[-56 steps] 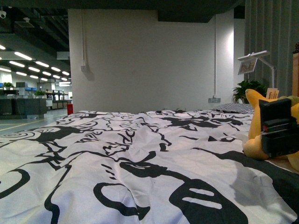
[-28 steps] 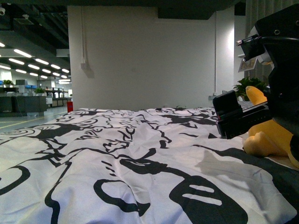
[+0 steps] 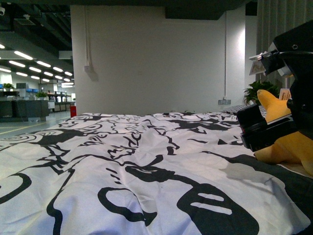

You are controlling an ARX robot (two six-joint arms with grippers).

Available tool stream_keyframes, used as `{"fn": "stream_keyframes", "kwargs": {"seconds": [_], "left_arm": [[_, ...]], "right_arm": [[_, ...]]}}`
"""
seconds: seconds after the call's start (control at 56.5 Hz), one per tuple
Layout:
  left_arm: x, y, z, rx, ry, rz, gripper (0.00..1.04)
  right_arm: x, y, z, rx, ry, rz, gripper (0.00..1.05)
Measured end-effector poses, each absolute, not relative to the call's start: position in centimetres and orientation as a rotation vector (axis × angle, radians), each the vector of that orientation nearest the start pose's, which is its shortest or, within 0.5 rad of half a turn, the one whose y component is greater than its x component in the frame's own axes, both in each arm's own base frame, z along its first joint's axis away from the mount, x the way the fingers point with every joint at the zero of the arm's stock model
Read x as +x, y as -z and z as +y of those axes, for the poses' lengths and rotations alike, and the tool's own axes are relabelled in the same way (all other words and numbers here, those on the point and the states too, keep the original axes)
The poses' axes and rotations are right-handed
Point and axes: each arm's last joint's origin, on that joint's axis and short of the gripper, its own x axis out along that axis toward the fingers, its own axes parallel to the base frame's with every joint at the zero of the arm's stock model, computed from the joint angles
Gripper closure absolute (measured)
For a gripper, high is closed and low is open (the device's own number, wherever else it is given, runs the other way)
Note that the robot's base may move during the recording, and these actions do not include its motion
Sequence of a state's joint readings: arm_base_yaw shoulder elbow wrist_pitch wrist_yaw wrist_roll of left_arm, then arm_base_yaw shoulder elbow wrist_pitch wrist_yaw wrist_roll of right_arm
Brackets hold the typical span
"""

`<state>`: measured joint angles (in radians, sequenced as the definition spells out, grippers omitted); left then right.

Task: Put away toys

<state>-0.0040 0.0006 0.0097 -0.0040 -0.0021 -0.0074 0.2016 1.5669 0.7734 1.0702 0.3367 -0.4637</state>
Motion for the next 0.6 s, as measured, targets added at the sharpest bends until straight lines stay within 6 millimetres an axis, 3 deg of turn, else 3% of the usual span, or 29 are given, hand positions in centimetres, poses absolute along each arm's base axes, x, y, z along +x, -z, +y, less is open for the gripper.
{"fn": "stream_keyframes", "kwargs": {"seconds": [0.602], "left_arm": [[9.7,-16.6,0.0,-0.007,0.002,-0.005,0.06]], "right_arm": [[31.3,-23.9,3.3,-0.333,0.2,-0.145,0.07]]}}
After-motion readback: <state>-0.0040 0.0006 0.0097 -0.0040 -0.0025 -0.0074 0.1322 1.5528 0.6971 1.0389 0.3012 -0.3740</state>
